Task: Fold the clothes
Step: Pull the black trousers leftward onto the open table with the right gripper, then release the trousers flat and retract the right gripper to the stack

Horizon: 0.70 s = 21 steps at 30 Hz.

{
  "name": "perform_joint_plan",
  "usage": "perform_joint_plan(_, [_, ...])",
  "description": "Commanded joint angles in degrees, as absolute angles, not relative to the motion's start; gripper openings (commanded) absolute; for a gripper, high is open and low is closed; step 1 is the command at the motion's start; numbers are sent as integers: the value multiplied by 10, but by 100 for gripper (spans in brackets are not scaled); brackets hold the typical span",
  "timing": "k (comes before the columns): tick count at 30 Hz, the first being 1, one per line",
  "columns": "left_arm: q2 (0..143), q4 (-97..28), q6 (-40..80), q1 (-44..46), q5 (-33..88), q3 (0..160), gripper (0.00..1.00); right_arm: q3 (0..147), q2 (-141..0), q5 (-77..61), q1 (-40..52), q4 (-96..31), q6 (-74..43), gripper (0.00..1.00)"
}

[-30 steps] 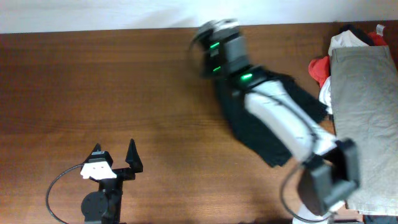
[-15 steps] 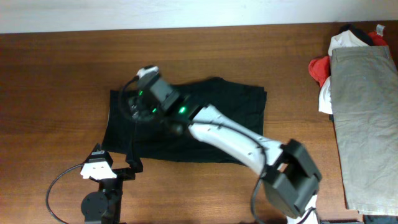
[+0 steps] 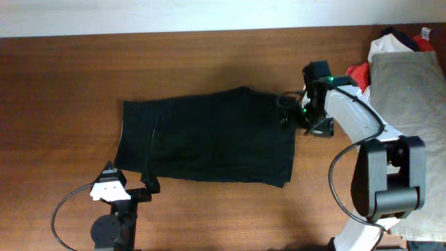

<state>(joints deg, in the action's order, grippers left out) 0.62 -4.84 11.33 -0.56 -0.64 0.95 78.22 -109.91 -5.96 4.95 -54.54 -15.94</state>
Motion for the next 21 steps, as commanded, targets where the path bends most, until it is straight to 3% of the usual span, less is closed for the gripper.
perform_joint_plan(1, [4,-47,104,-9,-2,5,99,718,-1094,-133,48,-487,-148,97])
perform_joint_plan(4, [4,-47,104,-9,-2,5,99,676,-1094,-163,50,-439,-149,86])
perform_joint_plan(5, [4,-47,104,-9,-2,5,99,663,-1094,-169,50,-429,-153,73])
perform_joint_plan(9, [4,-47,104,-9,-2,5,99,642,-1095,-188,79,-390,-165,68])
perform_joint_plan(11, [4,-47,104,-9,-2,5,99,642,-1095,-171,83,-381,-190,33])
perform_joint_plan(13, [4,-47,104,-9,-2,5,99,642,-1094,-156,81,-364,-203,4])
perform_joint_plan(16, [4,-47,104,-9,-2,5,99,682,-1094,-48,64,-376,-204,4])
perform_joint_plan(21, [4,-47,104,-9,-2,5,99,781,-1094,-47,20,-412,-170,4])
